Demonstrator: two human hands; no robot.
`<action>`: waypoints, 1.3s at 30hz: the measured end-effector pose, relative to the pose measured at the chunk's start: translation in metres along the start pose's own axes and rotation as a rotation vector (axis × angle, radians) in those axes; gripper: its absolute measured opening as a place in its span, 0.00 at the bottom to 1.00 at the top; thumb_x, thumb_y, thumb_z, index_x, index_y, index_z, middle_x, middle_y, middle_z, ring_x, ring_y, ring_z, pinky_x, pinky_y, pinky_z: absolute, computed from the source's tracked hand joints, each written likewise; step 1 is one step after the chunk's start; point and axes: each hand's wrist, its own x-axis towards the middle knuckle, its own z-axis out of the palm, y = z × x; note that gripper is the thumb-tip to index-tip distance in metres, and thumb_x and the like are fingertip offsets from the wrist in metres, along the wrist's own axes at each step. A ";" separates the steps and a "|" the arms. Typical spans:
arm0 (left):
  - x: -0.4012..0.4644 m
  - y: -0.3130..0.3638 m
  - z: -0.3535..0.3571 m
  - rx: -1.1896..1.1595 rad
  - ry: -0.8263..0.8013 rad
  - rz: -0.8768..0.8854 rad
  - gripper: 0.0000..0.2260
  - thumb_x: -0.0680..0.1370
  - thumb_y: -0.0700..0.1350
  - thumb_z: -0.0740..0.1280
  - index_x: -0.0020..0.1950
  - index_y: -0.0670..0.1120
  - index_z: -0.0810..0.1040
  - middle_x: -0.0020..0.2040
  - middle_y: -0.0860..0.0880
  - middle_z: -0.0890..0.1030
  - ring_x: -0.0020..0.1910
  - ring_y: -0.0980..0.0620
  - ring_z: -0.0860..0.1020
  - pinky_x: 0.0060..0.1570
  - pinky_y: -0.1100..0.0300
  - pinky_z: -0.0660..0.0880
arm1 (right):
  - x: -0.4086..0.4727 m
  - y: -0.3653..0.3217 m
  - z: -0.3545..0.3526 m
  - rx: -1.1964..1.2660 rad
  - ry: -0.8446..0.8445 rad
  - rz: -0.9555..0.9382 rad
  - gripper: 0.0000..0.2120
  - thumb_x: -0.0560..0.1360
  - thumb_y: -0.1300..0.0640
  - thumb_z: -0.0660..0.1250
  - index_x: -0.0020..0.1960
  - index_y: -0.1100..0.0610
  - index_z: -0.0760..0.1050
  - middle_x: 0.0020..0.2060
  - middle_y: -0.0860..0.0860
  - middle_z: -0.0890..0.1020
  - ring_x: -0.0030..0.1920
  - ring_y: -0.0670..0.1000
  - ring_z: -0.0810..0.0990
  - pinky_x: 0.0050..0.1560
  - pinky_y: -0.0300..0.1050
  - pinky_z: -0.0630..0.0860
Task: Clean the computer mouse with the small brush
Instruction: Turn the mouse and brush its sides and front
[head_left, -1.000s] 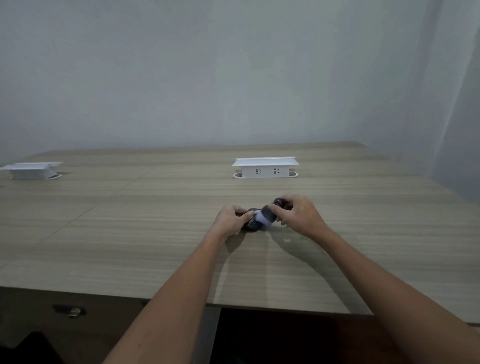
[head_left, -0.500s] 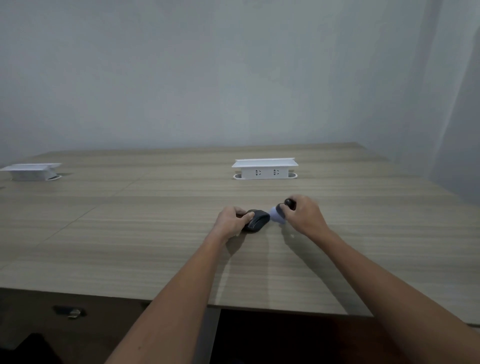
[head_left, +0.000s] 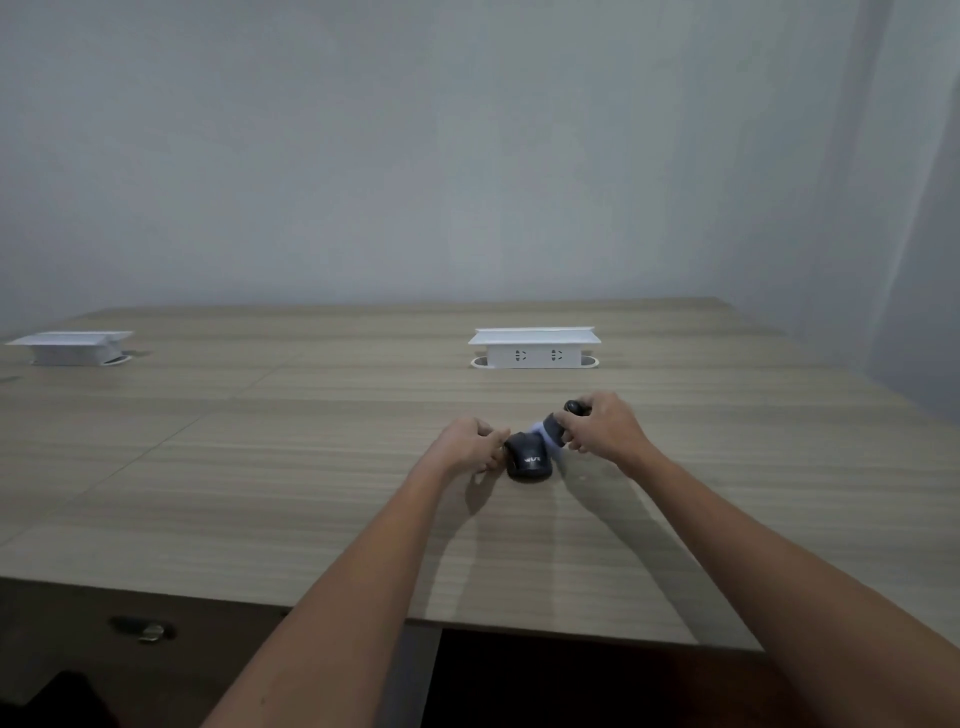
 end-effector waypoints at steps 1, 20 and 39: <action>-0.002 0.003 0.000 -0.012 -0.030 0.002 0.18 0.82 0.49 0.63 0.50 0.34 0.83 0.41 0.41 0.83 0.37 0.49 0.79 0.44 0.55 0.79 | 0.001 -0.002 0.000 0.002 -0.009 0.010 0.12 0.74 0.59 0.68 0.41 0.68 0.81 0.34 0.60 0.86 0.32 0.52 0.81 0.44 0.53 0.82; 0.018 -0.005 -0.026 0.370 -0.307 0.198 0.36 0.68 0.47 0.80 0.74 0.52 0.71 0.69 0.54 0.75 0.68 0.55 0.72 0.67 0.57 0.69 | -0.007 -0.002 -0.024 -0.138 0.076 -0.112 0.10 0.66 0.60 0.69 0.28 0.64 0.74 0.22 0.50 0.71 0.25 0.47 0.69 0.25 0.36 0.64; 0.015 0.014 -0.022 0.509 -0.306 0.284 0.31 0.70 0.52 0.78 0.72 0.54 0.73 0.70 0.54 0.74 0.70 0.56 0.71 0.65 0.58 0.69 | -0.018 -0.004 -0.027 -0.183 0.060 -0.223 0.10 0.67 0.59 0.69 0.31 0.63 0.74 0.24 0.50 0.72 0.26 0.48 0.68 0.28 0.38 0.65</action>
